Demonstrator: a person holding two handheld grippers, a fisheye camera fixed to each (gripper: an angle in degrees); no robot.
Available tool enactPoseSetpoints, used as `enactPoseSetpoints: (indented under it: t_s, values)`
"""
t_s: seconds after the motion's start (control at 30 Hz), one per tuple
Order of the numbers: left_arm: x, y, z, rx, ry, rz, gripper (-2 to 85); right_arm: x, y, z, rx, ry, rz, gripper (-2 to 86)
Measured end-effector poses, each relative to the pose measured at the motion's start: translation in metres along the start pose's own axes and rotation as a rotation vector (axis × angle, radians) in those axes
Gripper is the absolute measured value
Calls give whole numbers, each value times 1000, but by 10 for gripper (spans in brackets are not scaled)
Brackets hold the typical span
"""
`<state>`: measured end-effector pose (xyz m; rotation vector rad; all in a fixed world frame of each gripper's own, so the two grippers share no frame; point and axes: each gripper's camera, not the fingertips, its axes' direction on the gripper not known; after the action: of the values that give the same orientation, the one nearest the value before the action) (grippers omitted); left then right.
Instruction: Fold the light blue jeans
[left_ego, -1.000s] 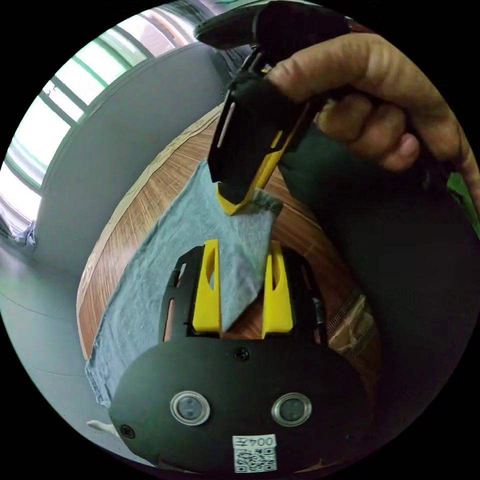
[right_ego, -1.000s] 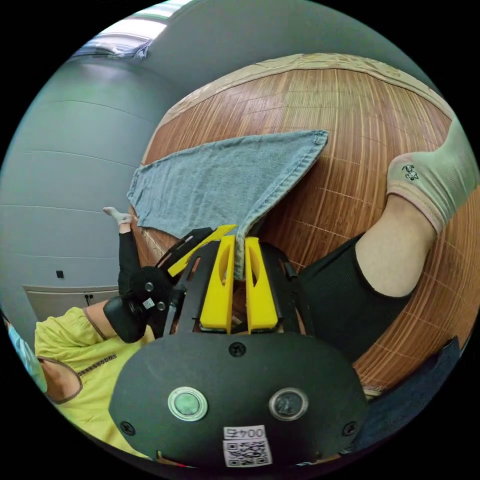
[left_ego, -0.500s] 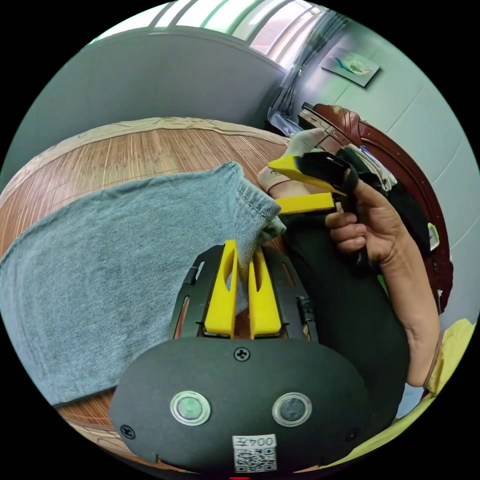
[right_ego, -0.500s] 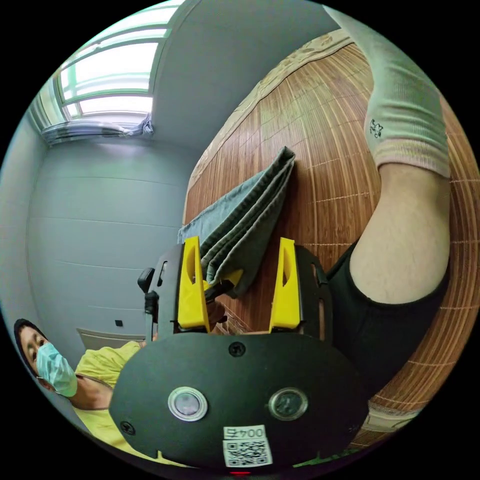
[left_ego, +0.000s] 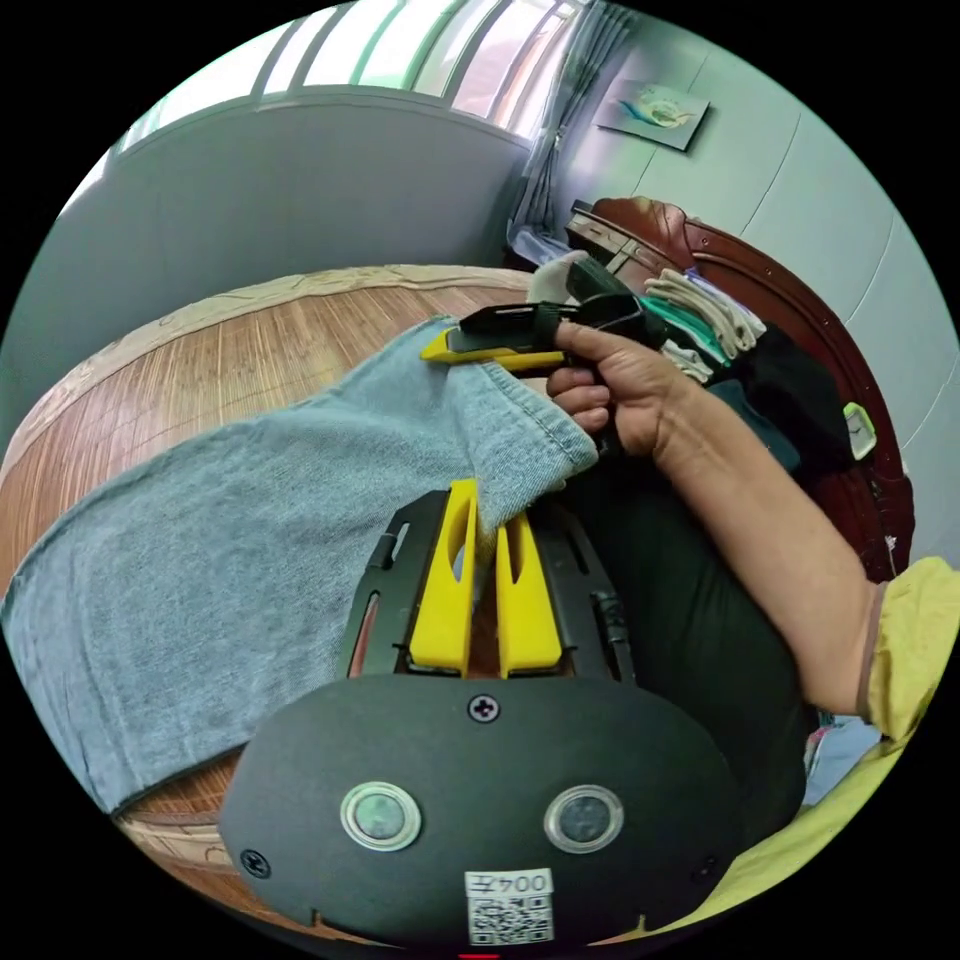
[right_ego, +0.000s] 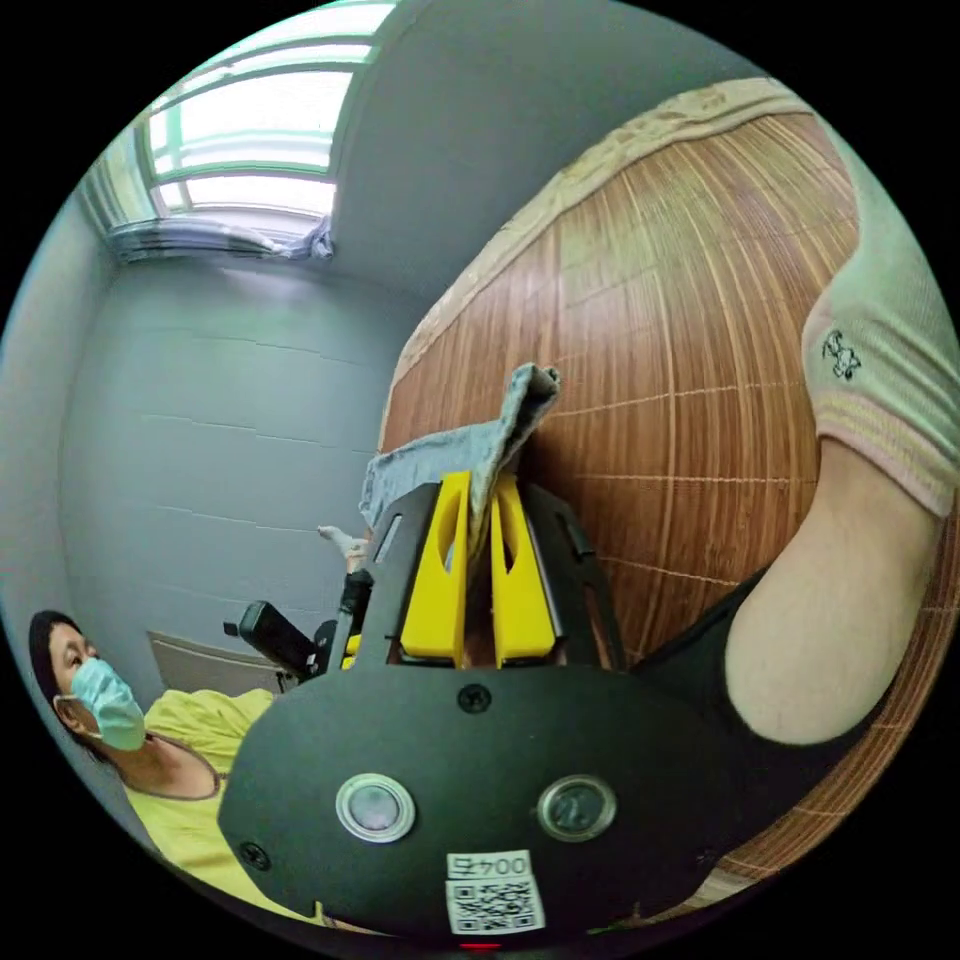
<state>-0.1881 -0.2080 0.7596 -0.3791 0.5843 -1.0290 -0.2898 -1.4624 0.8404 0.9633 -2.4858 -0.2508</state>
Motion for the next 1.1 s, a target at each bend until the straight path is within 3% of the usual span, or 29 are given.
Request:
enactPoseSetpoints:
  t_s: [0.3, 0.63, 0.73, 0.9, 1.1]
  values:
    - [30, -8, -137, 98, 144, 70, -1, -88, 101, -76, 328, -379, -196, 42]
    - [64, 21, -224, 169, 504, 76, -2, -193, 227, -159, 448, -241, -295, 43]
    - [34, 37, -240, 176, 510, 38, -1, -216, 227, -138, 407, -156, -287, 45]
    - [-72, 66, -290, 240, 526, -107, 0, -257, 193, -59, 345, -202, -287, 48]
    - [-226, 112, -384, 359, 390, -226, 1, -343, 125, 86, 232, -212, -383, 47]
